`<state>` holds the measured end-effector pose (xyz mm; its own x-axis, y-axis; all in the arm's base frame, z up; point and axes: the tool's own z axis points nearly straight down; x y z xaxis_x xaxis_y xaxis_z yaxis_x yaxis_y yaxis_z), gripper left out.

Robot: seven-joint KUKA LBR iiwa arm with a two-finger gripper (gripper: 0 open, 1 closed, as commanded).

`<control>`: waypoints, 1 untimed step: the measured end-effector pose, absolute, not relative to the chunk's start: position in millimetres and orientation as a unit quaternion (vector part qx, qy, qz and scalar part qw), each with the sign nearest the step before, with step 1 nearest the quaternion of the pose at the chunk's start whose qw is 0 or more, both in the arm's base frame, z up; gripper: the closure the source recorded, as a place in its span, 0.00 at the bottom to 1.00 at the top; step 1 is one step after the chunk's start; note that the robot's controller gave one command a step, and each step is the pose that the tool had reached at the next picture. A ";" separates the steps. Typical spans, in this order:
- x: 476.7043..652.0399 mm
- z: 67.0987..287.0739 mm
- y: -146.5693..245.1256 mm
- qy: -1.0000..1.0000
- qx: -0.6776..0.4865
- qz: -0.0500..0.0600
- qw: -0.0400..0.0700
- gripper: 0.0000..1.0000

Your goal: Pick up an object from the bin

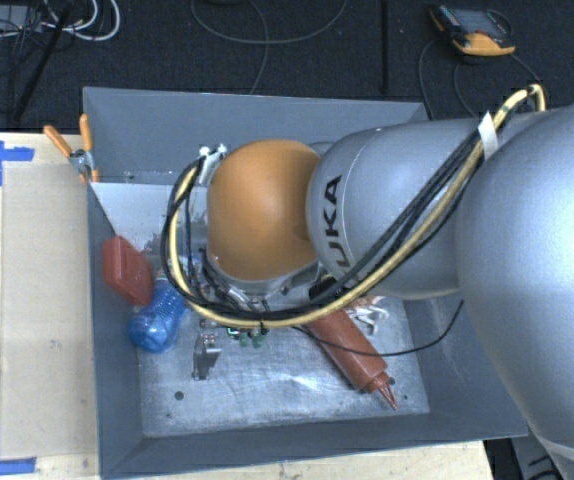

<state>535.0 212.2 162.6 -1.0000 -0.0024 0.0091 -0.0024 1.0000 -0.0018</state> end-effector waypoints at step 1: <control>537.2 166.2 211.4 -1.000 0.000 0.000 0.001 0.00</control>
Offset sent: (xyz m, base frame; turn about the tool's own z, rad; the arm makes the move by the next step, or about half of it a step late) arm 0.0619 -0.0114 -0.0926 -0.6932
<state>537.2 211.4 166.2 -1.0000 0.0010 0.0024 0.0010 1.0000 -0.0003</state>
